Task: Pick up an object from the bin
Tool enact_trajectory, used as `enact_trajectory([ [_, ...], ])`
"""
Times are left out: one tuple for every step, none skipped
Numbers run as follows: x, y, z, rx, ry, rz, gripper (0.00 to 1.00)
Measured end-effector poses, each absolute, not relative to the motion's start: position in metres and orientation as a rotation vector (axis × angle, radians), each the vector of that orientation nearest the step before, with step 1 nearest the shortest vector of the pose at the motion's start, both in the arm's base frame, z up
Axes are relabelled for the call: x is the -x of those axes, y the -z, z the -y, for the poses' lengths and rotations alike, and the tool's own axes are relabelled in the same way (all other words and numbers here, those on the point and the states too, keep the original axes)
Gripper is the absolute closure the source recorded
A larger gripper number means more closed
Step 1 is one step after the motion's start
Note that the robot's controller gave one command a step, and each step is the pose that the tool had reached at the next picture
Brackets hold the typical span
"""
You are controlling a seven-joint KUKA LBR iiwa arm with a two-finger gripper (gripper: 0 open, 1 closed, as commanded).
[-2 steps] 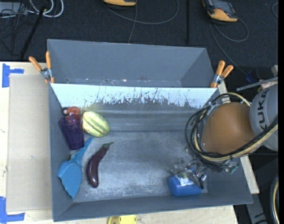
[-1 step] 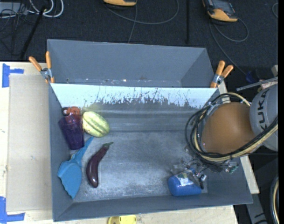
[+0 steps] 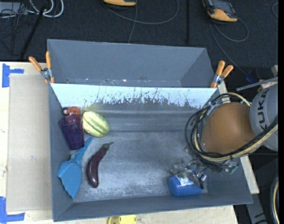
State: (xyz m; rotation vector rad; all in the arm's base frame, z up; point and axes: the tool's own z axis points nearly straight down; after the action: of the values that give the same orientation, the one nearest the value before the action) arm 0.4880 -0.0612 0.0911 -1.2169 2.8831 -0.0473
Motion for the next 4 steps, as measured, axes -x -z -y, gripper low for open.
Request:
enact_trajectory([
  [-0.488,-0.0911,0.0611,1.218,0.047,-2.883,1.0],
  [-0.488,-0.0911,0.0611,1.218,0.047,-2.882,1.0],
  [-0.488,-0.091,0.0611,1.219,0.047,-2.882,1.0],
  [-0.488,-0.091,0.061,1.22,0.048,-2.882,1.0],
])
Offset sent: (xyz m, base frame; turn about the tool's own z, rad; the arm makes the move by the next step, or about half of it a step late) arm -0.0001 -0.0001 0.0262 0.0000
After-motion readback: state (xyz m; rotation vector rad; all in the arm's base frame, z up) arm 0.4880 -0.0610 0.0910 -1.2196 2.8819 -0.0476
